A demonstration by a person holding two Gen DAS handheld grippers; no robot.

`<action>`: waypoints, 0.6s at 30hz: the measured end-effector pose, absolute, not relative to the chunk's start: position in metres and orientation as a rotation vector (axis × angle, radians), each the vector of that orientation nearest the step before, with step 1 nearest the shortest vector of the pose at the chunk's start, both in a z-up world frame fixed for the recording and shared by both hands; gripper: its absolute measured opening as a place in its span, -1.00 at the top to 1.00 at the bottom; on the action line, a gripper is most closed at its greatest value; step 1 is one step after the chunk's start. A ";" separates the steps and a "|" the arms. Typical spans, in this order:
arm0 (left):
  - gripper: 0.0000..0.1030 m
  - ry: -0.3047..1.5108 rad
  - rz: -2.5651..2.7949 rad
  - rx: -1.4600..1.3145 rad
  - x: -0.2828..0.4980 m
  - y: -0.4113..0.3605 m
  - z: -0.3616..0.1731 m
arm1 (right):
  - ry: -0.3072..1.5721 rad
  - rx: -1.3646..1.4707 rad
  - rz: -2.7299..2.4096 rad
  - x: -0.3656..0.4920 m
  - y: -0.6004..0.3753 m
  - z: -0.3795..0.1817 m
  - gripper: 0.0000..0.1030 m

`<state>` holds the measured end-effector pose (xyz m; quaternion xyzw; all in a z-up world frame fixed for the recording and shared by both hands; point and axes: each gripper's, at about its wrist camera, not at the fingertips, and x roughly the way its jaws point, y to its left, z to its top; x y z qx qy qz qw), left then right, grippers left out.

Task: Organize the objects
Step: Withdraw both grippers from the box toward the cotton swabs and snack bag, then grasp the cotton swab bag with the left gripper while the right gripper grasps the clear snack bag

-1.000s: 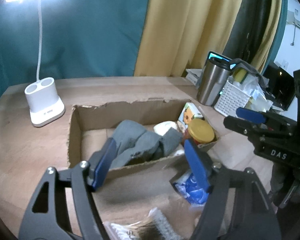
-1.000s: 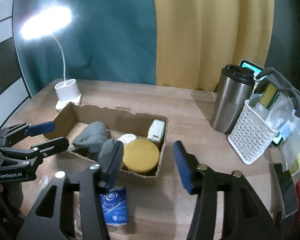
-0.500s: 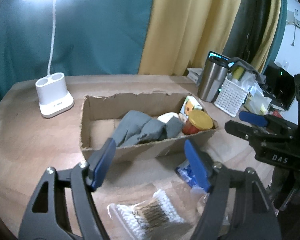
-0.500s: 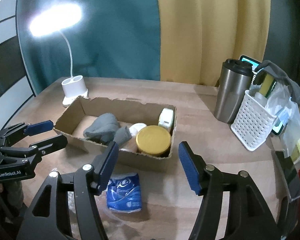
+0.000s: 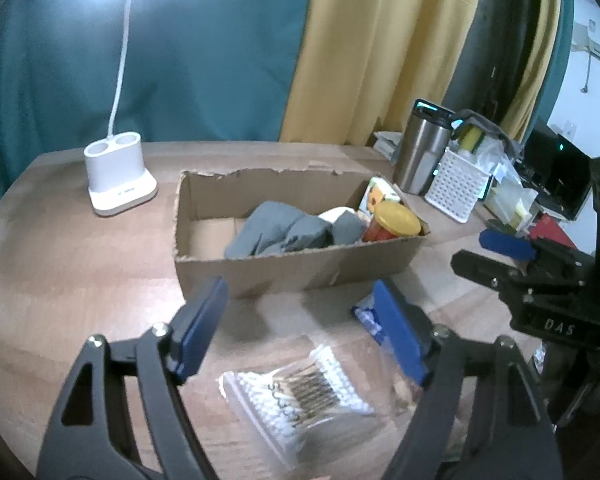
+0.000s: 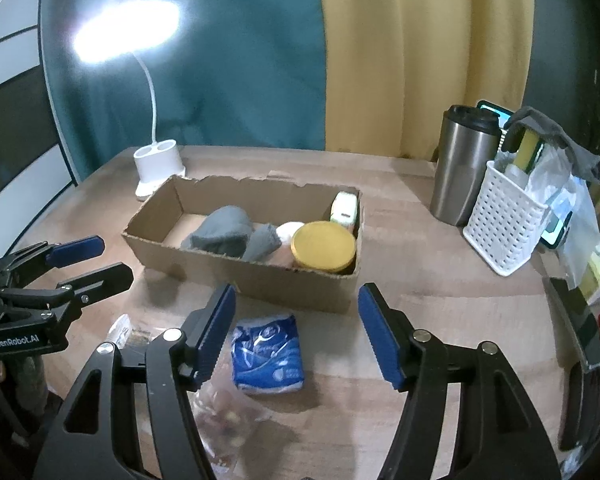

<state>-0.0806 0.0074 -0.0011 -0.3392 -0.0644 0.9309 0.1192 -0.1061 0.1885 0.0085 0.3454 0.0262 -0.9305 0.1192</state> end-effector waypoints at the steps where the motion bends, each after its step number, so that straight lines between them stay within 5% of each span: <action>1: -0.56 -0.189 2.721 -0.993 -0.080 0.007 -0.002 | 0.076 1.011 -2.720 -0.104 0.188 0.007 -0.30; 18: -0.59 -0.186 2.715 -1.011 -0.054 0.003 -0.015 | 0.067 1.054 -2.711 -0.077 0.177 -0.011 -0.31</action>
